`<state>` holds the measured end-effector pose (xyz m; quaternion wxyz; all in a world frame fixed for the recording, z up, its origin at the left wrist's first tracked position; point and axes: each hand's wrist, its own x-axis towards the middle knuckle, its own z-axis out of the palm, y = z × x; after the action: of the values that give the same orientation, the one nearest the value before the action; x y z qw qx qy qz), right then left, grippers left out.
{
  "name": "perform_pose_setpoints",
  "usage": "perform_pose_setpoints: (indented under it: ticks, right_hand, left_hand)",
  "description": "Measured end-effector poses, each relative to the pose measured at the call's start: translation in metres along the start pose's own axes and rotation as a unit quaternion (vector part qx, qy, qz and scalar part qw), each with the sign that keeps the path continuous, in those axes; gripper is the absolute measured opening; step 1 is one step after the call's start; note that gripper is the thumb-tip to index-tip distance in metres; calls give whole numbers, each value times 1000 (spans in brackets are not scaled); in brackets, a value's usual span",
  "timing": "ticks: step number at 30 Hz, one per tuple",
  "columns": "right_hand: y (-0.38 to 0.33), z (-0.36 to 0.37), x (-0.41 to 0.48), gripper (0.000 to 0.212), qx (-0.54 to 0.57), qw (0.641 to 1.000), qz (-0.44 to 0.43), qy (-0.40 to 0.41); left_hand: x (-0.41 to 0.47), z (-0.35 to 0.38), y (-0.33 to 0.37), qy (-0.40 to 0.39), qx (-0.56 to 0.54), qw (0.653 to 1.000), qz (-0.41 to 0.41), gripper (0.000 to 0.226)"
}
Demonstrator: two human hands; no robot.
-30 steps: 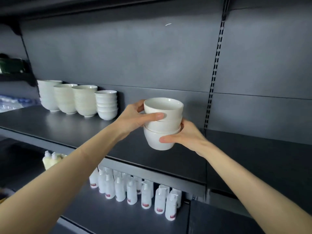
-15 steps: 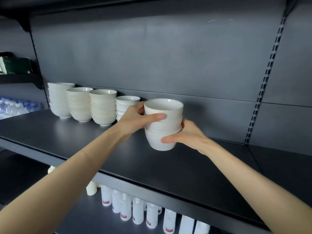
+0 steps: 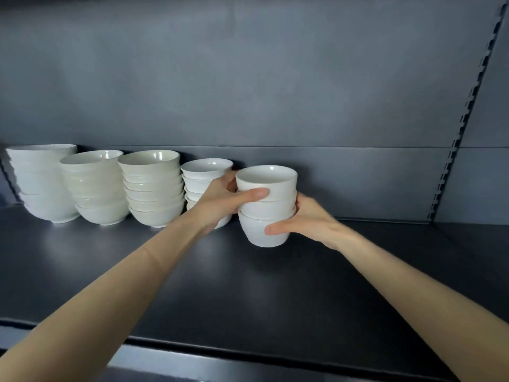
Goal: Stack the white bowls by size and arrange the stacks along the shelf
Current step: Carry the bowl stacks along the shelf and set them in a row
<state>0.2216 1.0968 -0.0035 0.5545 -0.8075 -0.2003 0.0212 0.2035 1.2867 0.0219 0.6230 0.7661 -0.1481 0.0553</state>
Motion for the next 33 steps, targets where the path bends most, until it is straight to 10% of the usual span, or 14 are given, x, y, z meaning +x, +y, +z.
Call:
perform_pose_setpoints:
  ticks: [11, 20, 33]
  right_hand:
    - [19, 32, 9, 71, -7, 995, 65, 78]
    - [27, 29, 23, 70, 3, 996, 56, 75]
    - [42, 21, 50, 71, -14, 995, 61, 75]
  left_hand:
    - [35, -24, -52, -98, -59, 993, 9, 67]
    - [50, -25, -64, -110, -51, 992, 22, 52]
    - [57, -14, -76, 1, 12, 999, 44, 65]
